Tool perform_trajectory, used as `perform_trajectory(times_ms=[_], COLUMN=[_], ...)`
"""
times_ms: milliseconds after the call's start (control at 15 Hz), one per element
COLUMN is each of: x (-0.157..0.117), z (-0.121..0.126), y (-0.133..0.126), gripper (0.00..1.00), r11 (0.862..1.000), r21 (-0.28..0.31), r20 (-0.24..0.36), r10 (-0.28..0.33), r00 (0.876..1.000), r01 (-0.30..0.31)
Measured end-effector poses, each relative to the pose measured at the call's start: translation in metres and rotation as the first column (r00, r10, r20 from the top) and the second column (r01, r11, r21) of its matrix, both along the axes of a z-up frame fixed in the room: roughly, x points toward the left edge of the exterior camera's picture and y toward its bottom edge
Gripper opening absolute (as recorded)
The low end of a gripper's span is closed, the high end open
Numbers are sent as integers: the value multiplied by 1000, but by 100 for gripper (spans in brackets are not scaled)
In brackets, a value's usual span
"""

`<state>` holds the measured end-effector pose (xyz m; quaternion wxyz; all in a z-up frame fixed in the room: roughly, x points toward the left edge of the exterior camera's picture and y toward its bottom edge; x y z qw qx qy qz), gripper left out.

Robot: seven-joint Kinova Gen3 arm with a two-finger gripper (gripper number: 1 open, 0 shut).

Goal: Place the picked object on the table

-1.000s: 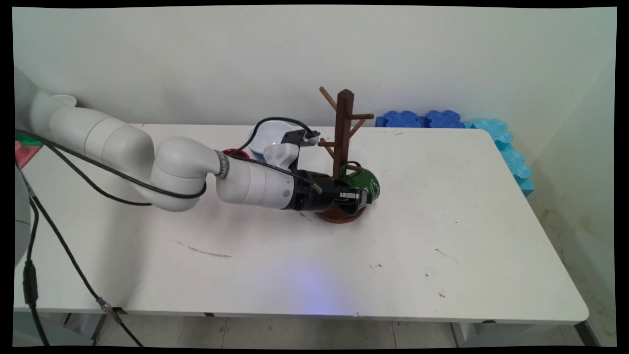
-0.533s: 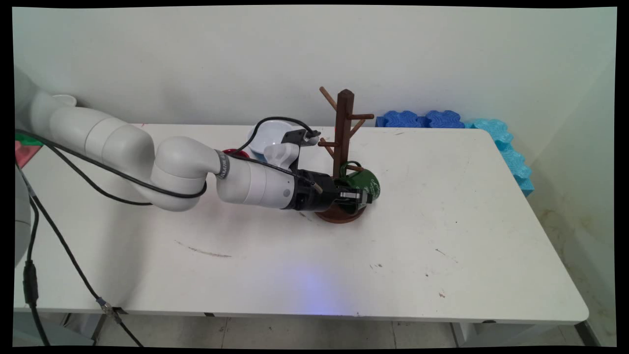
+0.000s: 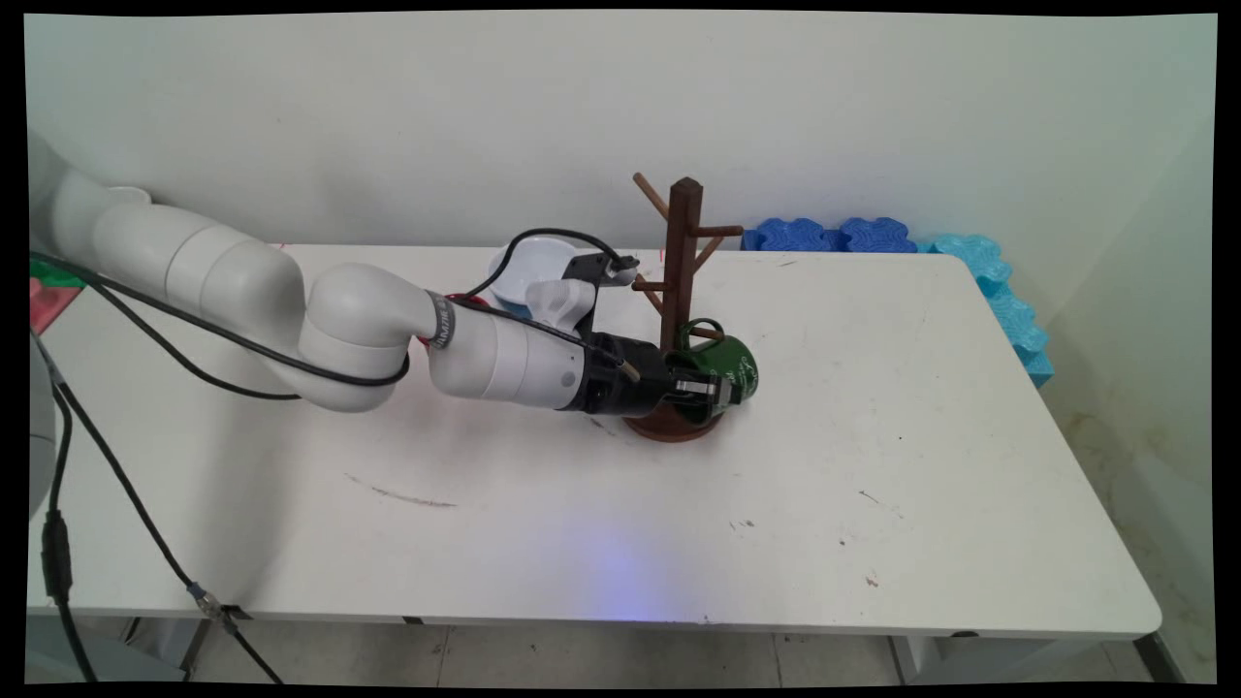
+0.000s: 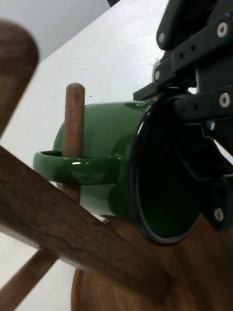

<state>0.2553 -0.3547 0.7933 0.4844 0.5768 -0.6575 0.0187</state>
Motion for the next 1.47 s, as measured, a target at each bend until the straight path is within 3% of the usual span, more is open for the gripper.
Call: perform_trajectory(times_ms=[800,1467], x=[0,-5], z=[8,14], y=[-3,2], gripper=[0,0], r11=[996,992], r21=[-61,-75], r20=[87,109], r10=[-64,-93], r00=[994,990], r01=[70,102])
